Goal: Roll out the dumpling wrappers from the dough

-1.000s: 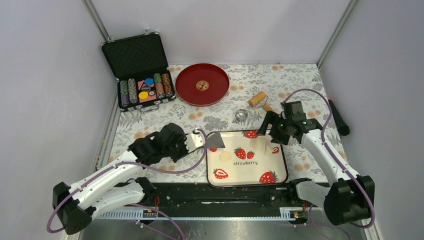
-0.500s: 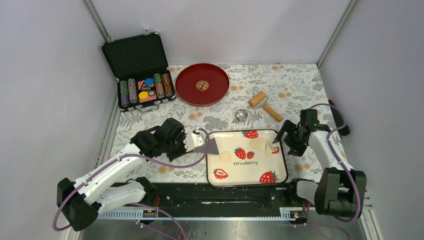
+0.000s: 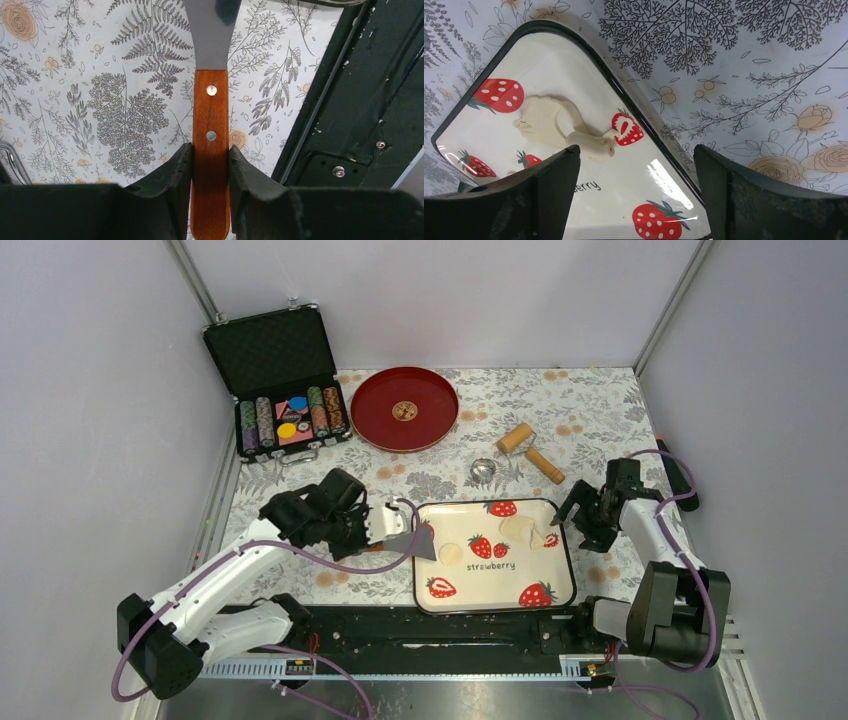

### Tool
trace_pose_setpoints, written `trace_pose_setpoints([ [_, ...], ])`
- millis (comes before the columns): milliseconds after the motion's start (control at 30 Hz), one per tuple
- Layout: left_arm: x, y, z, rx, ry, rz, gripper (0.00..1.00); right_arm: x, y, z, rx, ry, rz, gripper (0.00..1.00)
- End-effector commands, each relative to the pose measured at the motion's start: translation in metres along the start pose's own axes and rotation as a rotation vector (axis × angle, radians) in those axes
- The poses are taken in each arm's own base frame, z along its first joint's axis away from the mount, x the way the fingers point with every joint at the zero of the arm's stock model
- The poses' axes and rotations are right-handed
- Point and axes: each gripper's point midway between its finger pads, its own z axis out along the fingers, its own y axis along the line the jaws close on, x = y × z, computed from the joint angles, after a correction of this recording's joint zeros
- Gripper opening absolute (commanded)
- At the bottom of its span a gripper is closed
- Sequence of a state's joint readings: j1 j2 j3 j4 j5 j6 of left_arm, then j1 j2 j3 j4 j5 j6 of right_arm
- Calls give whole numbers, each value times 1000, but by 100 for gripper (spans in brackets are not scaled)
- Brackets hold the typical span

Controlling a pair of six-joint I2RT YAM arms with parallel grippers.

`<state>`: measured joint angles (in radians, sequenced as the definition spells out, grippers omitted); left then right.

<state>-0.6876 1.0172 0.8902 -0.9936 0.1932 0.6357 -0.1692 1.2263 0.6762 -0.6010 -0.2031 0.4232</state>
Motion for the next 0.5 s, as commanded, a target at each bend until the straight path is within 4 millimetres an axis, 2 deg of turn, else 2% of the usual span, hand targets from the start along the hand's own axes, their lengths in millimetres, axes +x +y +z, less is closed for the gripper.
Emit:
trace_pose_setpoints([
  [0, -15, 2, -7, 14, -58, 66, 0, -3, 1, 6, -17, 0, 1, 91],
  [467, -12, 1, 7, 68, -15, 77, 0, 1, 6, 13, -50, 30, 6, 90],
])
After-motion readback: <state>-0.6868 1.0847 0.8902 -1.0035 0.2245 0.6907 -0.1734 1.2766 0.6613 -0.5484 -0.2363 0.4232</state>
